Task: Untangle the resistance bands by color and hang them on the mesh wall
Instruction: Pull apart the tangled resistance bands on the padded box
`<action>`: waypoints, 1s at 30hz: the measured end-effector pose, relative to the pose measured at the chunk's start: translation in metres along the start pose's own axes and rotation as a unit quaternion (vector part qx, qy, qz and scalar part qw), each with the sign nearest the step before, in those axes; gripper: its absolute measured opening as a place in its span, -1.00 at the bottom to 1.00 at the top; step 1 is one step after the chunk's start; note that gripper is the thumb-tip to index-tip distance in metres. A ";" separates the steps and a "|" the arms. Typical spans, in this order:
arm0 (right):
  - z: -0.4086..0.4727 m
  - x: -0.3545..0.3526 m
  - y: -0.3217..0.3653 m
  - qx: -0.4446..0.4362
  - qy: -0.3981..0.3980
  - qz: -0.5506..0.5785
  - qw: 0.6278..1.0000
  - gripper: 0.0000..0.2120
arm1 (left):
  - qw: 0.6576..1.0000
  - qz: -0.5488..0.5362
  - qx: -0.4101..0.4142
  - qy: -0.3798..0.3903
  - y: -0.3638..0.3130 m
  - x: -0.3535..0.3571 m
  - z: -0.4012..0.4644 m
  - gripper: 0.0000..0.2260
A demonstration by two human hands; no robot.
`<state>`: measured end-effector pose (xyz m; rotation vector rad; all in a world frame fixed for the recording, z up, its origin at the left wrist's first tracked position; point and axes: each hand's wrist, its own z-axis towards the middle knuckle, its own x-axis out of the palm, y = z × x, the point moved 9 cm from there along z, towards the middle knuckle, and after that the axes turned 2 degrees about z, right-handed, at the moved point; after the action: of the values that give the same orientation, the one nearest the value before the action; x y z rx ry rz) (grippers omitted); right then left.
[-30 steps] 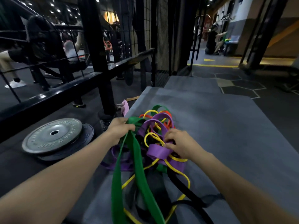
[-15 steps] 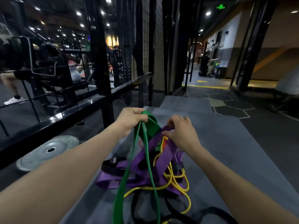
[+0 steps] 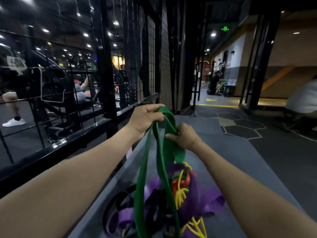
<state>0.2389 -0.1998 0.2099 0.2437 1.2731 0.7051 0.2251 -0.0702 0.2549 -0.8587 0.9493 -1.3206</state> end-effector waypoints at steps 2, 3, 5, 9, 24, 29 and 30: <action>0.007 -0.019 0.005 -0.008 -0.048 -0.018 0.999 -0.72 | 1.000 -0.006 0.014 -0.011 -0.010 0.000 0.002 -0.67; 0.011 -0.030 0.006 -0.009 -0.074 -0.020 0.997 -0.72 | 1.000 -0.010 0.021 -0.017 -0.014 0.000 0.004 -0.65; 0.019 -0.058 0.010 -0.013 -0.123 -0.007 0.992 -0.76 | 0.999 -0.007 0.038 -0.024 -0.025 0.001 0.008 -0.60; 0.034 -0.126 0.031 -0.047 -0.228 -0.011 0.972 -0.87 | 0.995 0.061 0.073 -0.012 -0.049 0.007 0.022 -0.53; 0.000 -0.084 -0.008 0.001 -0.108 -0.097 0.989 -0.80 | 0.912 0.393 0.092 0.078 -0.007 0.034 0.002 -0.59; -0.016 -0.022 -0.040 0.031 -0.013 -0.060 0.998 -0.75 | 0.918 0.374 0.075 0.106 0.020 0.035 -0.010 -0.61; -0.019 -0.007 -0.043 0.031 0.018 -0.004 0.999 -0.68 | 0.918 0.373 0.075 0.112 0.021 0.036 -0.010 -0.62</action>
<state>0.2355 -0.2413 0.1863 0.2775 1.3303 0.6653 0.2248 -0.1044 0.2293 -0.1711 1.1810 -0.8093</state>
